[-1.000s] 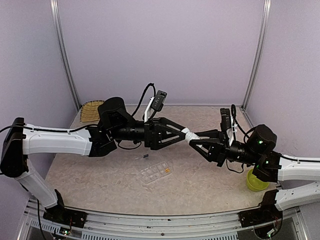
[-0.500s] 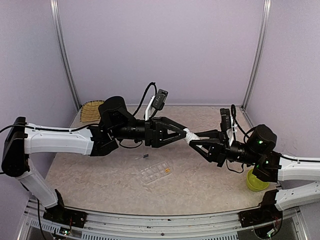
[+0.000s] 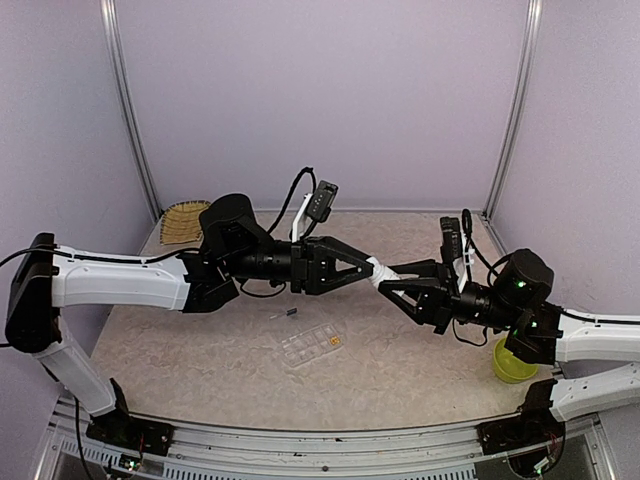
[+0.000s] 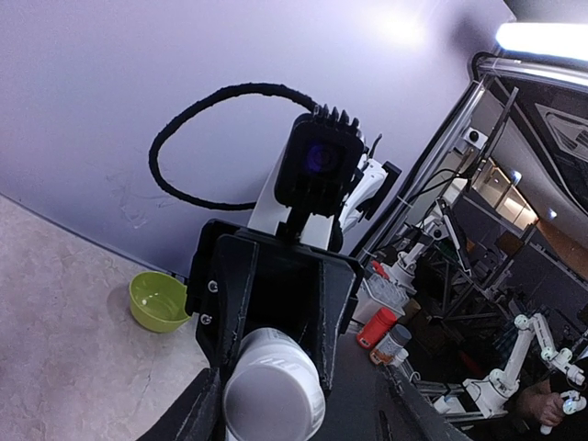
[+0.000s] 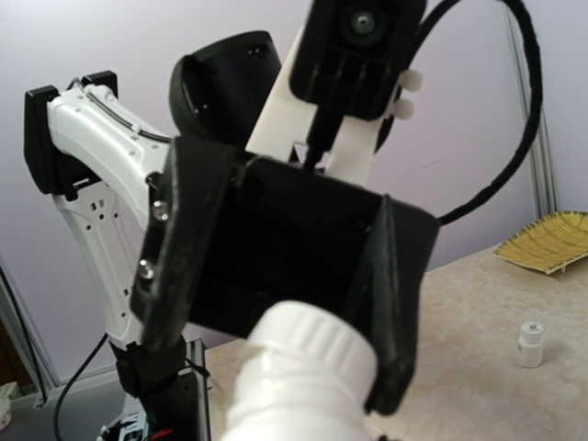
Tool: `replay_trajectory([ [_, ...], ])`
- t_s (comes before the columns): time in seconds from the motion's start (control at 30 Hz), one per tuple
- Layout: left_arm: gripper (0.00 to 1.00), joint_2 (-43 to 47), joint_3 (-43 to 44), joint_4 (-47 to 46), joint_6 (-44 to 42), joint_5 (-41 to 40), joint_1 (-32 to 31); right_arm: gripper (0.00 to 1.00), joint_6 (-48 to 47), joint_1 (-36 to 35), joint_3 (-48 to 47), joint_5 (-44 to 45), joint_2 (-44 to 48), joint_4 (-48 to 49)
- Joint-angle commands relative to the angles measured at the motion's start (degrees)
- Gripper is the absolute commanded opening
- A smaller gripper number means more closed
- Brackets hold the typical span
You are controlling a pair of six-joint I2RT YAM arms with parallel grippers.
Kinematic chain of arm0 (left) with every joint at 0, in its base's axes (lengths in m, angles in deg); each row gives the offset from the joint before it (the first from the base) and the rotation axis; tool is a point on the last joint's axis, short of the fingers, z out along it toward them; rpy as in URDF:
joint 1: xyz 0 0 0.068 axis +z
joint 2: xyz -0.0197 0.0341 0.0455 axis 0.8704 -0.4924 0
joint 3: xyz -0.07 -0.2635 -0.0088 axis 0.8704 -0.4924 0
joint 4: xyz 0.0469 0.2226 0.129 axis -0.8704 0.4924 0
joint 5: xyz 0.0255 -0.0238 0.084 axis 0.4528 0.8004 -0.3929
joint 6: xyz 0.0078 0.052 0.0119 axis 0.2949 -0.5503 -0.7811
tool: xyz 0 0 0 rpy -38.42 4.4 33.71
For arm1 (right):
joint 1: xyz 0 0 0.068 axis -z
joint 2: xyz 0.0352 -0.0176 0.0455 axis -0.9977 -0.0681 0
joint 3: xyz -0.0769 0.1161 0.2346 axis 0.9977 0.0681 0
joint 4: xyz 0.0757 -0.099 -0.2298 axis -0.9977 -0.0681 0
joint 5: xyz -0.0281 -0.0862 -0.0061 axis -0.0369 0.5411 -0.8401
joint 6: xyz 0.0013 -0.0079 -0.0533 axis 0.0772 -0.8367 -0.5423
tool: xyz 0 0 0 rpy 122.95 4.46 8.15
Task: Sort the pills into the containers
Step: Unscrew the lid of the pill bottle from the pill bottle.
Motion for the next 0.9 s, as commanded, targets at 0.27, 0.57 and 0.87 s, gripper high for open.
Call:
replay_trajectory([
  [0.27,0.44,-0.34,1.19,-2.72,0.38,1.09,0.61,0.08,-0.47,0.23,-1.42,-0.17,0.15,0.62],
  [0.57,0.41,-0.35,0.94,-2.91,0.50,0.83,0.53,0.08,-0.44,0.21,-1.48,0.41,0.09,0.79],
  [0.87,0.58,-0.23,0.51,-2.28,-0.03,0.00,0.45,0.08,-0.27,0.25,-1.22,1.20,0.46,1.05],
])
